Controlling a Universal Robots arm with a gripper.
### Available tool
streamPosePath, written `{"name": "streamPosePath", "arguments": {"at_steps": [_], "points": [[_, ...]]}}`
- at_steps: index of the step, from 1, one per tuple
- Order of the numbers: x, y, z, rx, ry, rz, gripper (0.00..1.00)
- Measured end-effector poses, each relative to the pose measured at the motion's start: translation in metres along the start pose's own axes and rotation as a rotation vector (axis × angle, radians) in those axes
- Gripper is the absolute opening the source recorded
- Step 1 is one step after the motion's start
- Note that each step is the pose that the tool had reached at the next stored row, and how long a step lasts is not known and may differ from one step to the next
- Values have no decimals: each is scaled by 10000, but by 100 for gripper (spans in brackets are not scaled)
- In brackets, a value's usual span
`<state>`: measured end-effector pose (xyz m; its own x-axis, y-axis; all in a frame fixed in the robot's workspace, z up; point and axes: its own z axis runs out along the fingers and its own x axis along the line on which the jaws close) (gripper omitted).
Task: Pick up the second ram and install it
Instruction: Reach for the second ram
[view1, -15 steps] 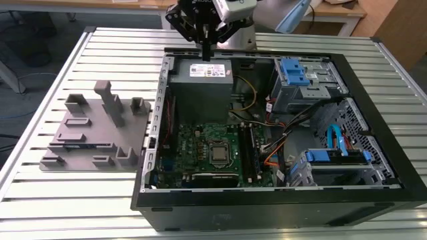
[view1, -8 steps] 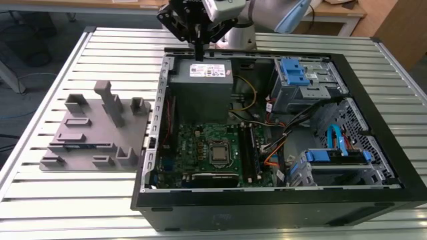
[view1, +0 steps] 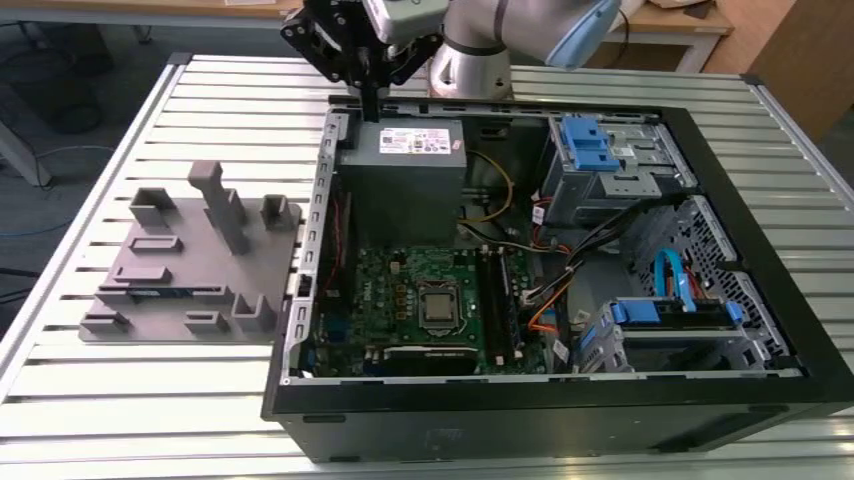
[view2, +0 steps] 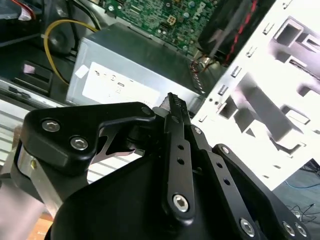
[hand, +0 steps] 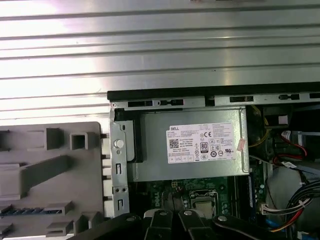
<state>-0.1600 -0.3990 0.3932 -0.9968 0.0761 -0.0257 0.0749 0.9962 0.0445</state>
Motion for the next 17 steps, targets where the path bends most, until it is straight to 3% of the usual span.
{"name": "streamPosePath", "arguments": {"at_steps": [12, 17], "points": [[309, -23, -4, 0, -2, 1, 10], [495, -37, -5, 1, -2, 1, 10]]}}
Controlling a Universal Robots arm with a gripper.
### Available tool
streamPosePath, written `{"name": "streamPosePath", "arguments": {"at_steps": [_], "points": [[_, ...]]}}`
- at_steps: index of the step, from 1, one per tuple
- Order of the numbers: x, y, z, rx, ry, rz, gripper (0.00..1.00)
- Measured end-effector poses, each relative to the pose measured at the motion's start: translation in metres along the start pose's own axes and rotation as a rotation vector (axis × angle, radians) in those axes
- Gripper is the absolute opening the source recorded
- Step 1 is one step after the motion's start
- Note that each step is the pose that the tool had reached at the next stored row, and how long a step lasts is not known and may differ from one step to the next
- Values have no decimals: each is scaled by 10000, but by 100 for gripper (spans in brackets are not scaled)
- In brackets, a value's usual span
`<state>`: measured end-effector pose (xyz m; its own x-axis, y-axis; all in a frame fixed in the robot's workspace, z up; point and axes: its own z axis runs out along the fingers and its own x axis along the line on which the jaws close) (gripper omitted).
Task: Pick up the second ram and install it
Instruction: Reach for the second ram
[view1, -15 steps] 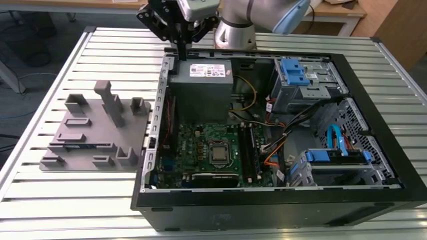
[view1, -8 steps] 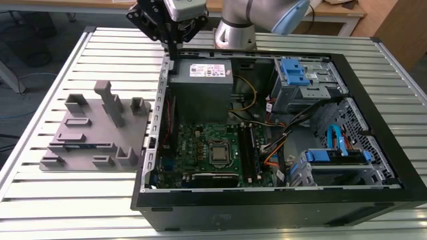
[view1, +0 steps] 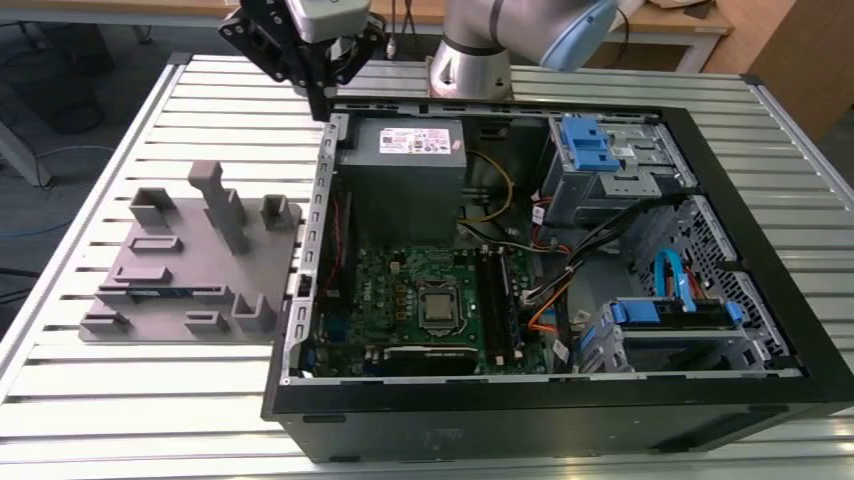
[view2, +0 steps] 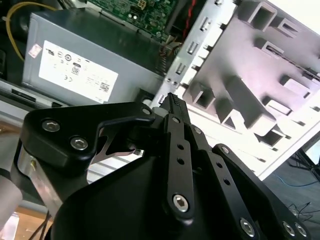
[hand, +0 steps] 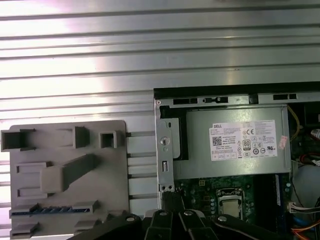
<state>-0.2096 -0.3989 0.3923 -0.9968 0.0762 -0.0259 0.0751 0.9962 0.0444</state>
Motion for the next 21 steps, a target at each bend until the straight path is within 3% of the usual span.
{"name": "streamPosePath", "arguments": {"at_steps": [14, 21], "points": [[517, -40, -6, -1, -5, -1, 10], [685, -52, -7, -1, -5, -1, 10]]}}
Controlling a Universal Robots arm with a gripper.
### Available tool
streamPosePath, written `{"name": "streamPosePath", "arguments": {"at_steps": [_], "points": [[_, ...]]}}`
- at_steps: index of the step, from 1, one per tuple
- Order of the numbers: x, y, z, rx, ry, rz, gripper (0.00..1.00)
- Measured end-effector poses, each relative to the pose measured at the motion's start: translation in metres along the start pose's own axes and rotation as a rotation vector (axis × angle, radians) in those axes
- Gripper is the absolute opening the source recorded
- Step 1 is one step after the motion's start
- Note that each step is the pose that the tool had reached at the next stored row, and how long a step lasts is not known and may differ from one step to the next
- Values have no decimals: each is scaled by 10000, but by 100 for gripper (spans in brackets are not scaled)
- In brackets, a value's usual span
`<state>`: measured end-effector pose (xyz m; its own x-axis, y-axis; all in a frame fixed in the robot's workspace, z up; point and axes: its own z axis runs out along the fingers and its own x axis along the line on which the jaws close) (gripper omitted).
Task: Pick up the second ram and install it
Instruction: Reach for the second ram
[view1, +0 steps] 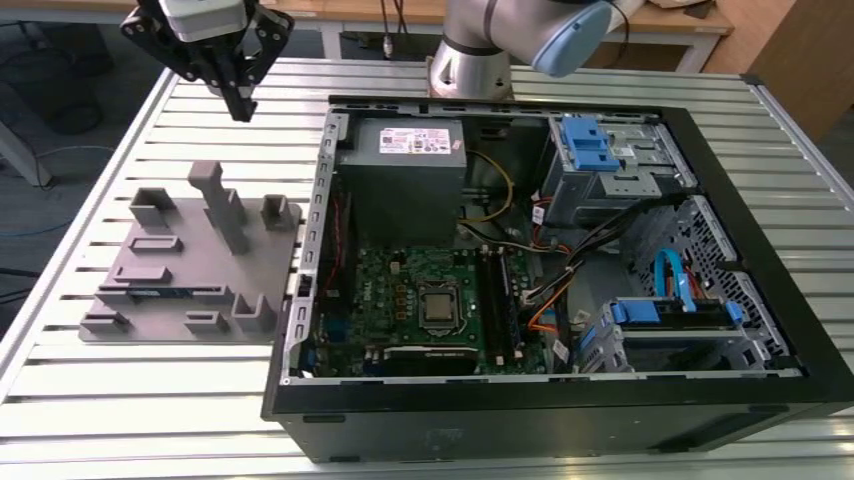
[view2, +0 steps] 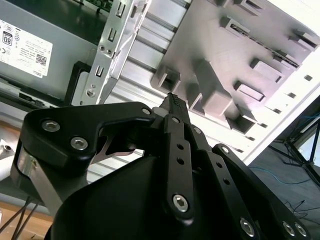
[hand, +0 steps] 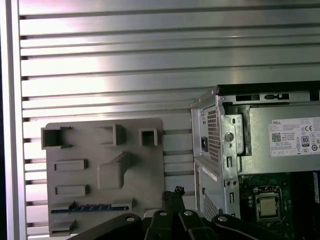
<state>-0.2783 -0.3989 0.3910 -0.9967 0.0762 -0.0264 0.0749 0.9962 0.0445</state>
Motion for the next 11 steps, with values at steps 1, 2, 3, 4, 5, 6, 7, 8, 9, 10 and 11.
{"name": "streamPosePath", "arguments": {"at_steps": [1, 2, 3, 4, 5, 6, 7, 8, 9, 10, 11], "points": [[23, -2, 0, 0, 0, 0, 10], [46, -4, 1, -1, 0, 0, 10], [70, -5, 1, 0, 0, 0, 10], [91, -7, 1, 0, 0, 1, 10], [110, -8, 2, -1, -1, 1, 10], [130, -10, 3, 0, 0, 1, 10], [150, -12, 3, 0, 0, 1, 10], [170, -13, 4, -1, 0, 1, 10], [190, -15, 4, 0, 0, 1, 10], [210, -16, 5, 0, 0, 1, 10], [232, -18, 5, 0, 0, 0, 10]]}}
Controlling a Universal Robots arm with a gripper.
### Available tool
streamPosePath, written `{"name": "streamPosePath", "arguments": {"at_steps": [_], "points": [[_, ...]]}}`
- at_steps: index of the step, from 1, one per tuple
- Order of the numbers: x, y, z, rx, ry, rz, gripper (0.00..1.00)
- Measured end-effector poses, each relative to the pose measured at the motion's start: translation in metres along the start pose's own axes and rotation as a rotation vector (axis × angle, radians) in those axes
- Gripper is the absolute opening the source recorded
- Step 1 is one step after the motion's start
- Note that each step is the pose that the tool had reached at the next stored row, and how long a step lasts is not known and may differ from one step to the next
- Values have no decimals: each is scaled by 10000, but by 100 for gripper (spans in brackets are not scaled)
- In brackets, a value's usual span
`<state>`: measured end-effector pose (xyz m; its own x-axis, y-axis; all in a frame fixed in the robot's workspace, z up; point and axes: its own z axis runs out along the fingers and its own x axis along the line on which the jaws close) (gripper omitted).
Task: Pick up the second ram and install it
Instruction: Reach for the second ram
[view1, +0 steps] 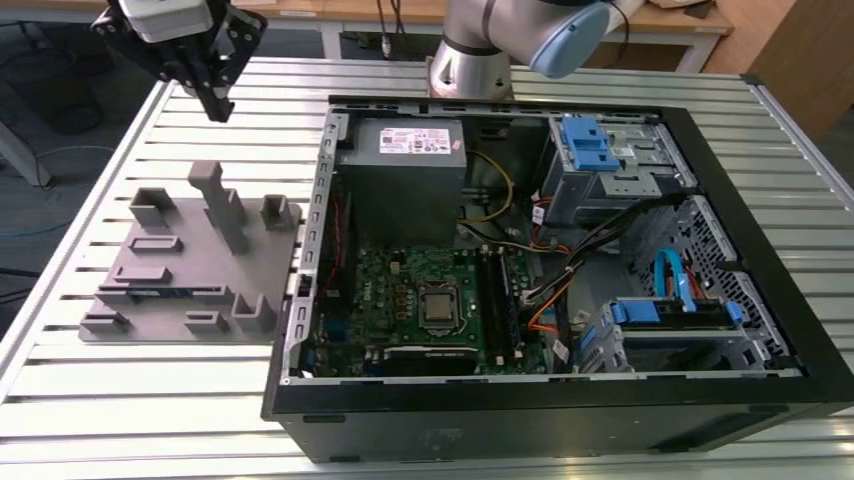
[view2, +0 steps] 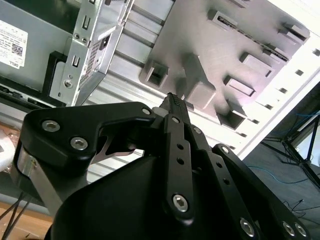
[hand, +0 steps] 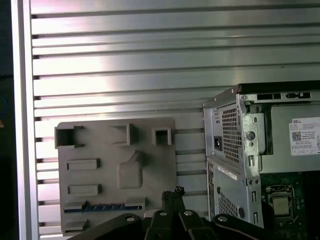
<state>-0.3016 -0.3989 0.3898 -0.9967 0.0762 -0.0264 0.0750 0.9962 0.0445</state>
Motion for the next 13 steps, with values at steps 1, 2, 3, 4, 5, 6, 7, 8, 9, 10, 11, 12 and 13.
{"name": "streamPosePath", "arguments": {"at_steps": [1, 2, 3, 4, 5, 6, 7, 8, 9, 10, 11, 12, 13], "points": [[24, -2, 0, 0, 1, 0, 10], [45, -4, 1, 0, 0, 0, 10], [67, -5, 2, 0, 0, 0, 10], [91, -7, 3, 0, 0, 0, 10], [116, -9, 4, 0, 0, 1, 10], [140, -11, 5, 0, 0, 1, 10], [167, -13, 6, 0, 0, 1, 10], [193, -15, 7, 0, 0, 0, 10], [219, -17, 8, 0, 0, 0, 10], [245, -19, 10, 0, 0, 0, 10], [268, -21, 11, 0, 0, 0, 10], [291, -23, 12, 0, 0, 0, 10], [312, -25, 13, 0, 0, 0, 10]]}}
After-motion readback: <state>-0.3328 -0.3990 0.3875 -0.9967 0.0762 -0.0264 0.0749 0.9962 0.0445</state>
